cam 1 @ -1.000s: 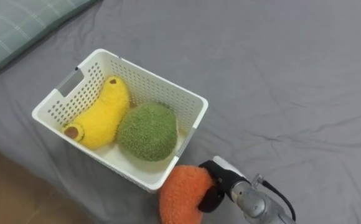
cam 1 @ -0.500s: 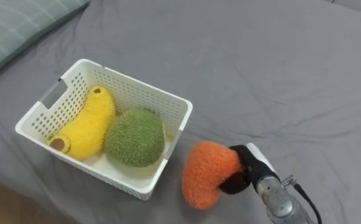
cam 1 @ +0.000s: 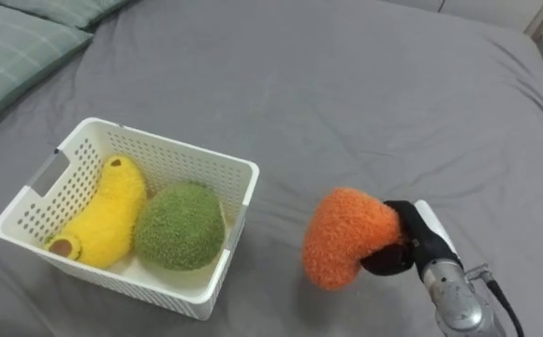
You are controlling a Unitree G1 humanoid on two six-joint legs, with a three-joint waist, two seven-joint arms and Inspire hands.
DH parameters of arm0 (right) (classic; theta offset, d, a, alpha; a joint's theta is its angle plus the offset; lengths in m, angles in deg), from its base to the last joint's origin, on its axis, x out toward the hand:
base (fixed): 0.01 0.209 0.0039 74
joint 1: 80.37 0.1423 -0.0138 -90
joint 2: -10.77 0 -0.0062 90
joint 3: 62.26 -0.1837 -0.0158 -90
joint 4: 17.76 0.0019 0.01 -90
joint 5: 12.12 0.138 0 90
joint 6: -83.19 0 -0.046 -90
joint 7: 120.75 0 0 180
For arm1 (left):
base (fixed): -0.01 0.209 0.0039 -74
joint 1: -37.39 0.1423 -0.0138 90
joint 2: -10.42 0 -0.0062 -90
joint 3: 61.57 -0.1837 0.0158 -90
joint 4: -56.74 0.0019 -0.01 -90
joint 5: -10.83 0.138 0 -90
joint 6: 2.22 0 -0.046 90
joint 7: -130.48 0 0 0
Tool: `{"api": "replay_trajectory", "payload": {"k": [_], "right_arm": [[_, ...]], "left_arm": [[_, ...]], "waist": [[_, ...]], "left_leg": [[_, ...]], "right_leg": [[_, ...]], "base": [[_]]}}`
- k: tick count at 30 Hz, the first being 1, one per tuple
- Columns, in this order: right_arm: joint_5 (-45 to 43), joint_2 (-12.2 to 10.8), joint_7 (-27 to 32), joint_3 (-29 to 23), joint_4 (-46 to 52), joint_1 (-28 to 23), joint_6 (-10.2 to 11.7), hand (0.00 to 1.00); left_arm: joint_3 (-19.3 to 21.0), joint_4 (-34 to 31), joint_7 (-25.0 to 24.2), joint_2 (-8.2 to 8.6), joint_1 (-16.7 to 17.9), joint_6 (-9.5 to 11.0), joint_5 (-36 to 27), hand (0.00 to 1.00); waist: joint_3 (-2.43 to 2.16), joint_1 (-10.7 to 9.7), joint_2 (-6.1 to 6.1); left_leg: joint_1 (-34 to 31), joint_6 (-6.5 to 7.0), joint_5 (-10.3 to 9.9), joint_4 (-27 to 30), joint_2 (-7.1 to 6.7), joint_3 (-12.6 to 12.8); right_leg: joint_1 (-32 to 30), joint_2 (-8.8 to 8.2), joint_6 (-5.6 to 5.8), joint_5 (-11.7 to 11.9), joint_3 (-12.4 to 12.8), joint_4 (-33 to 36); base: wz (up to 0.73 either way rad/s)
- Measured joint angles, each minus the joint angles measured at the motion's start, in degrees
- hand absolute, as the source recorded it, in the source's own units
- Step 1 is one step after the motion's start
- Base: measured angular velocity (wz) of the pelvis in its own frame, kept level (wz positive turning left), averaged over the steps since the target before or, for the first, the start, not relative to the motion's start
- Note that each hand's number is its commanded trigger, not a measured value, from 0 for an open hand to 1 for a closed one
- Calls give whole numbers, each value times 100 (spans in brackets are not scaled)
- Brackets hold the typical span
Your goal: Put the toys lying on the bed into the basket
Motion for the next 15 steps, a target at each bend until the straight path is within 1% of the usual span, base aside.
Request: {"api": "replay_trajectory", "payload": {"k": [3,5,7,11,14,15], "right_arm": [[18,3,5,-53,331,12,-3,100],[60,6,19,-94,368,101,2,100],[59,32,13,-96,533,207,-51,100],[156,141,14,-123,1047,520,-52,100],[171,143,14,-113,1213,876,-53,100],[156,143,16,-112,1243,1002,-54,100]], "left_arm": [[10,199,21,-26,-34,15,0,0],[-26,335,27,-48,-113,18,-9,0],[-86,334,26,-50,-152,19,-4,0],[-105,337,21,-70,-173,17,0,0],[-106,329,10,-79,-227,12,5,0],[-105,290,4,-77,-242,6,10,0]], "waist": [[10,-32,7],[18,-40,-8],[26,-36,-28],[31,-28,-64],[51,8,-118],[42,9,-141]], "left_leg": [[61,1,-4,-18,1,-1],[94,1,-6,-23,2,0],[78,0,-5,-19,2,12],[79,1,-6,-16,5,16],[74,-1,-6,-7,8,16],[54,-2,-7,0,8,16]], "right_leg": [[72,16,1,0,1,-11],[100,25,1,0,11,-11],[78,21,0,0,36,-6],[73,18,0,0,43,0],[67,24,-1,0,37,-2],[52,24,-1,1,34,-4]], "base": [[0],[0],[-5],[-2],[0],[0]]}}
